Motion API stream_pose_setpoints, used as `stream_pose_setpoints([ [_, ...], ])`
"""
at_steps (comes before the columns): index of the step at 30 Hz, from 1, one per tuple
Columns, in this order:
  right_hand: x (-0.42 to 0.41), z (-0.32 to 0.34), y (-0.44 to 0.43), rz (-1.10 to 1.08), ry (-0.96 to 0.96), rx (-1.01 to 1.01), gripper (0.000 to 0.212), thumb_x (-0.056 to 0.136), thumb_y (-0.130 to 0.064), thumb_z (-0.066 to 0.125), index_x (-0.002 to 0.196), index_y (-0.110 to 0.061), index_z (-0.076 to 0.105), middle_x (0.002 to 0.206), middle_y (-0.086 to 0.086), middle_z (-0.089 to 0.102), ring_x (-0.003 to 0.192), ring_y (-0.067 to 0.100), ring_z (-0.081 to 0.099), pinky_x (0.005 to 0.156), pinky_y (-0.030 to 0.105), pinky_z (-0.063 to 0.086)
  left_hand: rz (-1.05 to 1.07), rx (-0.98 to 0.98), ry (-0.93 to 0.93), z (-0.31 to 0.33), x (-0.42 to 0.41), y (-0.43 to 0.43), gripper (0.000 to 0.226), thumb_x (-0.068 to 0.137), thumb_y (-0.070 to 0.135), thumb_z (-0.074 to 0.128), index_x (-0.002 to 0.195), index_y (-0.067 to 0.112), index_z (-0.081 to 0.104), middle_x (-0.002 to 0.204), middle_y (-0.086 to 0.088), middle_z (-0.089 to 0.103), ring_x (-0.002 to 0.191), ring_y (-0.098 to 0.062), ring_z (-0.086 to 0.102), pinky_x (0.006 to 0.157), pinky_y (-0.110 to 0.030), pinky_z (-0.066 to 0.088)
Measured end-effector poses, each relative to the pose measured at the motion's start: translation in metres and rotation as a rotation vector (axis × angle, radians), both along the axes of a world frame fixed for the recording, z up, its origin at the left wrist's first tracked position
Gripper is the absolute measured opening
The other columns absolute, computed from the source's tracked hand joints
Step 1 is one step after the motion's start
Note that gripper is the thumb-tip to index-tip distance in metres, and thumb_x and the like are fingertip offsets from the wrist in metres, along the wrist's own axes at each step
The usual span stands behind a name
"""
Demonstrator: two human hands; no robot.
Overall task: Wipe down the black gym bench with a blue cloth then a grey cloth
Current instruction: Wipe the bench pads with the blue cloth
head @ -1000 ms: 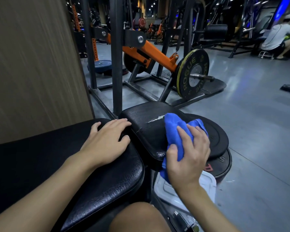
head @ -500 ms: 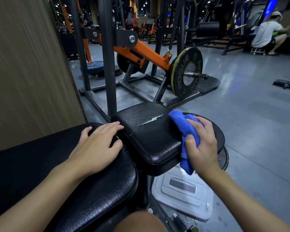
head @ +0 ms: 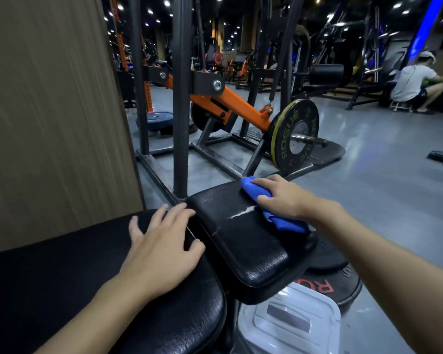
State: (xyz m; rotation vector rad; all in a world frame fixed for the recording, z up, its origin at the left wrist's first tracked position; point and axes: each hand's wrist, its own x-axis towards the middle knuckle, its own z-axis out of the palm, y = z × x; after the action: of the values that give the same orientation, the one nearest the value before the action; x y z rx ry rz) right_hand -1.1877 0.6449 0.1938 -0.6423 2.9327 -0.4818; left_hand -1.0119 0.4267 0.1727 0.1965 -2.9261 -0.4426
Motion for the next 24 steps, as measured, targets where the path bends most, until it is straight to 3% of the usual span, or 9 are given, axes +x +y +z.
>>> stream_pose_setpoints([
  [5, -0.028, 0.006, -0.058, 0.117, 0.011, 0.113, 0.053, 0.089, -0.053, 0.034, 0.141, -0.058, 0.031, 0.152, -0.010, 0.032, 0.134, 0.035, 0.033, 0.106, 0.056, 0.032, 0.177, -0.054, -0.044, 0.000, -0.003, 0.003, 0.062, 0.093, 0.051, 0.026, 0.148, 0.024, 0.016, 0.157, 0.006, 0.020, 0.149, -0.022, 0.005, 0.114, -0.065, 0.006],
  [10, -0.029, 0.010, -0.109, 0.252, 0.011, 0.175, 0.049, 0.082, -0.056, 0.030, 0.127, -0.057, 0.049, 0.129, -0.007, 0.052, 0.122, 0.033, 0.045, 0.088, 0.046, 0.036, 0.183, -0.019, -0.035, -0.001, -0.003, 0.001, 0.060, 0.095, 0.041, 0.027, 0.148, 0.018, 0.012, 0.157, 0.005, 0.021, 0.149, -0.021, 0.005, 0.115, -0.062, 0.003],
  [15, -0.008, 0.008, -0.128, 0.391, 0.023, 0.157, 0.063, 0.071, -0.061, 0.023, 0.128, -0.058, 0.048, 0.133, -0.013, 0.051, 0.104, 0.020, 0.037, 0.101, 0.054, 0.036, 0.226, 0.126, 0.093, -0.002, -0.002, -0.005, 0.063, 0.092, 0.020, 0.037, 0.148, 0.013, 0.009, 0.154, 0.002, 0.023, 0.142, -0.012, 0.023, 0.118, -0.056, 0.006],
  [20, 0.020, 0.006, -0.126, 0.502, 0.074, 0.177, 0.051, 0.082, -0.052, 0.035, 0.130, -0.055, 0.050, 0.143, -0.019, 0.040, 0.127, 0.022, 0.034, 0.102, 0.049, 0.031, 0.231, 0.212, 0.162, -0.002, -0.002, -0.008, 0.064, 0.091, 0.008, 0.038, 0.149, 0.011, 0.010, 0.149, 0.003, 0.024, 0.138, -0.011, 0.028, 0.119, -0.052, 0.005],
  [24, 0.042, 0.003, -0.114, 0.531, 0.150, 0.207, 0.042, 0.092, -0.040, 0.044, 0.133, -0.050, 0.050, 0.149, -0.017, 0.031, 0.132, 0.024, 0.027, 0.103, 0.050, 0.027, 0.228, 0.217, 0.169, -0.002, 0.000, -0.008, 0.057, 0.089, 0.004, 0.038, 0.143, 0.013, 0.021, 0.143, 0.003, 0.031, 0.133, -0.013, 0.034, 0.119, -0.053, 0.007],
])
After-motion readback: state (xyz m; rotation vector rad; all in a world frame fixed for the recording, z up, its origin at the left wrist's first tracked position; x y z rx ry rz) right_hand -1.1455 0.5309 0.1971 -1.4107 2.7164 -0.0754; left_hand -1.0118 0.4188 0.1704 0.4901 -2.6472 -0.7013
